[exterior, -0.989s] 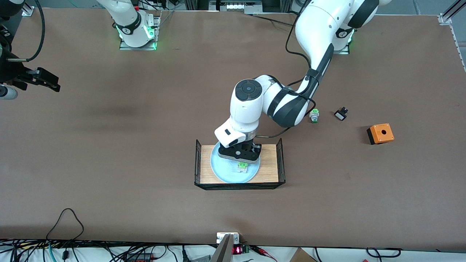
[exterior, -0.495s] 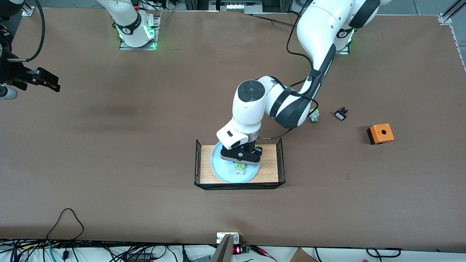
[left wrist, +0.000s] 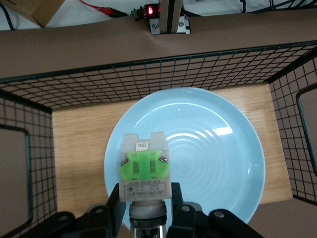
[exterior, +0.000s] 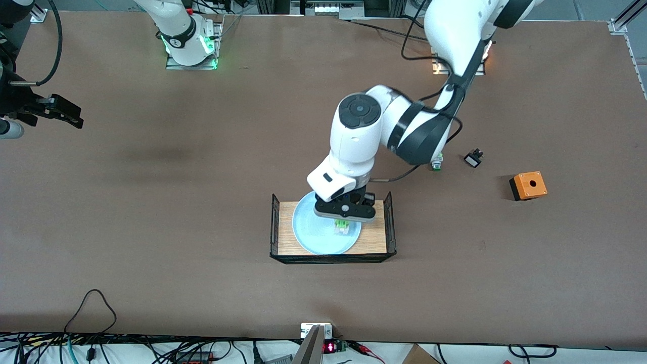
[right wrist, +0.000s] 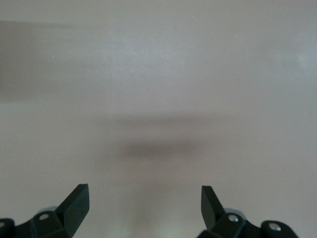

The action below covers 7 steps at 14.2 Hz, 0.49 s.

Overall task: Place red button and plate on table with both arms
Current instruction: 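Carry the green switch with the left gripper beside the orange box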

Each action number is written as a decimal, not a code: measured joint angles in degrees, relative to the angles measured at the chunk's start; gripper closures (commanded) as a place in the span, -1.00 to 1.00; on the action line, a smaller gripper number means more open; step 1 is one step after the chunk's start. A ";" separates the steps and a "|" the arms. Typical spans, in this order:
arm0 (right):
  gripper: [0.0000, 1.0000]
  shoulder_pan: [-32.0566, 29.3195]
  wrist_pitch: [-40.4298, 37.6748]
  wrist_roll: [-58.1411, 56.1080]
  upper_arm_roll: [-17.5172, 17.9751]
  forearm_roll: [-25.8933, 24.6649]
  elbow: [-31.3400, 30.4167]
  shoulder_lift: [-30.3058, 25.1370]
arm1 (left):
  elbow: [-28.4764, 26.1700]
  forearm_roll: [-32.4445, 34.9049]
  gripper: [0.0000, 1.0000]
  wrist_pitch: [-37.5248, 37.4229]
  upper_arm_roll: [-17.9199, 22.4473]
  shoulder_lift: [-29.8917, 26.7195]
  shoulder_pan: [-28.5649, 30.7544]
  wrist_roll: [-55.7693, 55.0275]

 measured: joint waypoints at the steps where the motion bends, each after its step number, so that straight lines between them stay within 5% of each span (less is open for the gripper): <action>1: -1.00 0.02 0.16 0.00 0.00 0.00 0.00 0.01 | 0.03 -0.44 0.52 -4.46 -0.01 -1.79 0.08 -0.02; 7: -1.00 2.58 0.56 0.21 0.19 -0.40 0.00 0.24 | 0.02 -1.18 0.53 -26.56 0.01 -7.94 2.33 14.28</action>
